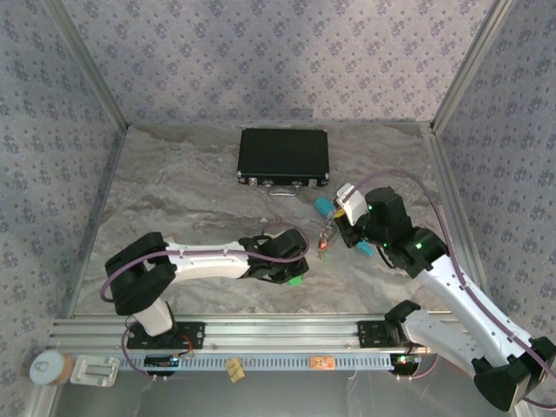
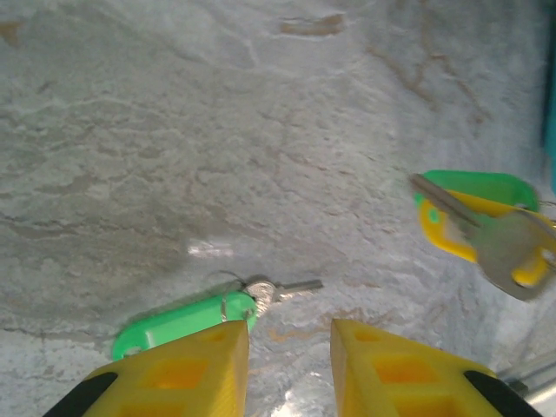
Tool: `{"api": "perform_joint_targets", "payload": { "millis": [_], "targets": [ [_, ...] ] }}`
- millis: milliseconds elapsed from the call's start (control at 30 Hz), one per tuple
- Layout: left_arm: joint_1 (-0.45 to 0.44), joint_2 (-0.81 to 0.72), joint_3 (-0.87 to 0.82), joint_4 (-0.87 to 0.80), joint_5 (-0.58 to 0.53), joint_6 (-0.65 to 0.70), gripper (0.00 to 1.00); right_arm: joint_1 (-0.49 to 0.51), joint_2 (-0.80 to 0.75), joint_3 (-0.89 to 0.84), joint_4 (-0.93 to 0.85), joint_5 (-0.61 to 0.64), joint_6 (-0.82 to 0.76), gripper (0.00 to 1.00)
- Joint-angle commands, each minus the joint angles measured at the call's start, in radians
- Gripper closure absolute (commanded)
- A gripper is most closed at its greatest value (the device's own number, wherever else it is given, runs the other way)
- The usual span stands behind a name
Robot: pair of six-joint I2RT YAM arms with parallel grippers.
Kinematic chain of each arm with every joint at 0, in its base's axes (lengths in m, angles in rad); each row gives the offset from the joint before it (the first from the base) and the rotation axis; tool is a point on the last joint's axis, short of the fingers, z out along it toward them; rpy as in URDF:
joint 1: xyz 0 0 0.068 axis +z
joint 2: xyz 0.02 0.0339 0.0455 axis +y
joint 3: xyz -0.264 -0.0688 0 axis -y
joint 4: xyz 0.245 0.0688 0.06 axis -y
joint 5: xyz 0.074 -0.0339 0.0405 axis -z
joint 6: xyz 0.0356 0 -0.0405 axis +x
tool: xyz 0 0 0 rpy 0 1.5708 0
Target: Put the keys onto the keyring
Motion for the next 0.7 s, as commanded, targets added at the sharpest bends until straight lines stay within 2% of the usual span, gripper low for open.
{"api": "perform_joint_targets", "payload": {
  "millis": [0,133,400,667],
  "targets": [
    [0.006,0.035,0.065,-0.137,0.021,-0.089,0.68,-0.004,-0.019,0.006,0.014,-0.019,0.015,1.0],
    [0.01,0.068,0.105,-0.197,0.028,-0.092,0.64,-0.004,-0.018,0.003,0.014,-0.022,0.013,1.0],
    [0.016,0.117,0.141,-0.223,0.055,-0.091,0.68,-0.004,-0.019,0.004,0.004,-0.028,0.011,1.0],
    [0.023,0.14,0.149,-0.219,0.068,-0.097,0.68,-0.004,-0.022,0.004,0.001,-0.03,0.014,1.0]
  ]
}}
